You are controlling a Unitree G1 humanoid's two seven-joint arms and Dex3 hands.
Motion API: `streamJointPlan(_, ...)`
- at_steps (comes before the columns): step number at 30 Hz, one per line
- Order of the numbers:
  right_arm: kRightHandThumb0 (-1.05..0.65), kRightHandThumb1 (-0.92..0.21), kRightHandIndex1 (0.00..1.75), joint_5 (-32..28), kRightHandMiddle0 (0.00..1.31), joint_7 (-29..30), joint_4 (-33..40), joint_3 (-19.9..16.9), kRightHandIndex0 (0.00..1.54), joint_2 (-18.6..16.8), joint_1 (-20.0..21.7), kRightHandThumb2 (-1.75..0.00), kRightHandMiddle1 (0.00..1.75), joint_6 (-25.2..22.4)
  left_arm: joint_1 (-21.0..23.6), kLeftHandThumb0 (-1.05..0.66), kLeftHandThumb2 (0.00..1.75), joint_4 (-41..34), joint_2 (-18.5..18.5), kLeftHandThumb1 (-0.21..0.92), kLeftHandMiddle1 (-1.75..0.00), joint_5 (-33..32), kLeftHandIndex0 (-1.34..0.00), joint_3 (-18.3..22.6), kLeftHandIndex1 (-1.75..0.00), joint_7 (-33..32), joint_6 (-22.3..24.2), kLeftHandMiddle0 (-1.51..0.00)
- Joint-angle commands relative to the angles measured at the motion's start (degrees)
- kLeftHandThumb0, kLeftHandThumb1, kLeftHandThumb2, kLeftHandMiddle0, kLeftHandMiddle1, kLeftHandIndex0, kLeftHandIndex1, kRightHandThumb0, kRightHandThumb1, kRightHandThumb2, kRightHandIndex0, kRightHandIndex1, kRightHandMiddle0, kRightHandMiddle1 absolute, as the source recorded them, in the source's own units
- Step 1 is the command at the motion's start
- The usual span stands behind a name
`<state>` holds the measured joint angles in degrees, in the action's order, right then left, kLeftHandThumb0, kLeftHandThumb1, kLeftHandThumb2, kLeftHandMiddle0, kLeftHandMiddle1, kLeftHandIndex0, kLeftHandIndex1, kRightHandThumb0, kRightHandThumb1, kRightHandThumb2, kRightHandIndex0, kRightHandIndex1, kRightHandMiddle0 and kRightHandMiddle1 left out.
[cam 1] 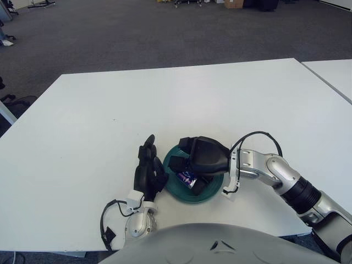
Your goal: Put the gum into the plate.
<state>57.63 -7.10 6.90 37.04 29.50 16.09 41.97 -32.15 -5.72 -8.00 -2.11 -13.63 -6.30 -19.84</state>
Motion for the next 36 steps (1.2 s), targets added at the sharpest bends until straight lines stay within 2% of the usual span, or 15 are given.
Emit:
streamJointPlan(1, -0.49, -0.79, 1.75, 0.8, 0.98, 0.6, -1.1, 0.0, 1.26, -0.7, 0.8, -0.71, 1.75, 0.3, -0.5, -1.02, 1.00, 1.7, -1.6, 0.92, 0.00, -1.4, 0.00, 0.0, -0.47, 0.1, 1.4, -0.17)
streamJointPlan(7, -0.48, -0.79, 1.75, 2.1, 1.00, 2.0, -2.3, 0.1, 1.28, -1.2, 1.0, -0.73, 1.75, 0.8, -0.4, -1.00, 1.00, 2.7, -1.6, 0.92, 0.00, -2.9, 0.00, 0.5, -0.49, 0.5, 0.4, -0.18)
streamJointPlan(10, -0.49, -0.81, 1.75, 2.5, 0.94, 1.8, -2.2, -0.1, 1.23, -1.6, 1.0, -0.70, 1.75, 0.2, -0.4, -0.99, 1.00, 2.9, -1.6, 0.92, 0.00, -4.2, 0.00, 0.5, -0.46, 1.1, 0.4, -0.17)
streamJointPlan(11, -0.49, -0.84, 1.75, 2.4, 0.87, 1.5, -1.9, -0.3, 1.18, -1.7, 0.9, -0.66, 1.75, -0.1, -0.4, -0.98, 1.00, 2.9, -1.6, 0.92, 0.00, -5.0, 0.00, 0.5, -0.44, 1.6, 0.4, -0.17)
streamJointPlan(12, -0.45, -0.77, 1.75, 2.3, 0.69, 1.3, -1.8, -0.4, 1.11, -1.7, 0.8, -0.74, 1.75, -0.4, -0.4, -0.98, 0.99, 2.9, -1.6, 0.92, 0.00, -5.7, 0.00, 0.5, -0.42, 2.0, 0.5, -0.16)
streamJointPlan(14, -0.42, -0.76, 1.75, 2.2, 0.50, 0.9, -1.5, -0.6, 1.03, -1.8, 0.7, -0.75, 1.75, -0.6, -0.4, -0.97, 0.98, 2.8, -1.5, 0.92, 0.00, -6.9, 0.00, 0.5, -0.40, 2.8, 0.6, -0.16)
streamJointPlan(16, -0.39, -0.80, 1.75, 1.5, 0.38, 0.4, -1.7, -0.6, 0.93, -1.8, 0.7, -0.69, 1.75, -0.7, -0.3, -0.97, 0.97, 2.9, -1.6, 0.92, 0.00, -9.2, 0.00, 0.5, -0.38, 4.2, 0.3, -0.16)
streamJointPlan(18, -0.37, -0.87, 1.75, 1.2, 0.27, 0.3, -1.8, -0.6, 0.77, -1.7, 0.8, -0.59, 1.75, -0.5, -0.3, -0.97, 0.96, 3.0, -1.7, 0.92, 0.00, -11.2, 0.00, 0.6, -0.38, 5.6, -0.1, -0.16)
streamJointPlan(21, -0.62, -0.90, 1.75, 1.3, 0.14, 0.2, -1.6, -0.5, 0.60, -1.3, 1.2, -0.65, 1.44, 0.2, -0.3, -0.97, 0.96, 3.6, -2.1, 0.92, -0.01, -14.9, 0.00, 1.0, -0.39, 8.0, -0.9, -0.17)
streamJointPlan(24, -0.72, -0.92, 1.75, 1.2, 0.06, -0.3, -1.3, -0.6, 0.49, -1.0, 1.3, -0.70, 1.26, 0.5, -0.2, -0.97, 0.96, 4.4, -2.4, 0.92, -0.01, -17.7, 0.00, 1.4, -0.39, 10.0, -1.5, -0.18)
streamJointPlan(25, -0.74, -0.92, 1.75, 1.0, 0.05, -0.8, -1.2, -0.6, 0.48, -0.7, 1.5, -0.70, 1.24, 0.7, 0.9, -0.97, 0.95, 7.3, -2.6, 0.92, -0.01, -19.9, 0.00, 2.8, -0.39, 12.0, -2.3, -0.18)
streamJointPlan(27, -0.79, -0.92, 1.71, 0.2, 0.02, -2.1, -1.0, -0.5, 0.40, -0.1, 1.9, -0.76, 1.08, 1.4, 2.5, -0.98, 0.94, 11.0, -2.5, 0.92, -0.01, -22.6, 0.00, 4.7, -0.40, 14.8, -3.6, -0.18)
streamJointPlan(31, -0.85, -0.92, 1.66, -2.1, 0.00, -5.3, -0.8, -0.5, 0.34, 0.7, 2.6, -0.83, 0.90, 2.4, 3.1, -0.99, 0.93, 12.4, -2.4, 0.92, -0.01, -22.4, 0.00, 5.3, -0.42, 16.0, -5.0, -0.18)
streamJointPlan(35, -0.91, -0.92, 1.34, -5.5, 0.00, -9.3, -0.6, -0.5, 0.24, 1.7, 3.4, -0.90, 0.72, 3.2, 3.1, -0.99, 0.92, 12.6, -2.4, 0.92, -0.01, -21.7, 0.00, 5.3, -0.44, 16.4, -6.0, -0.19)
streamJointPlan(36, -0.92, -0.92, 1.21, -6.3, 0.00, -10.3, -0.5, -0.4, 0.22, 1.9, 3.6, -0.91, 0.68, 3.2, 3.1, -0.99, 0.92, 12.6, -2.4, 0.92, -0.01, -21.7, 0.00, 5.3, -0.44, 16.5, -6.1, -0.19)
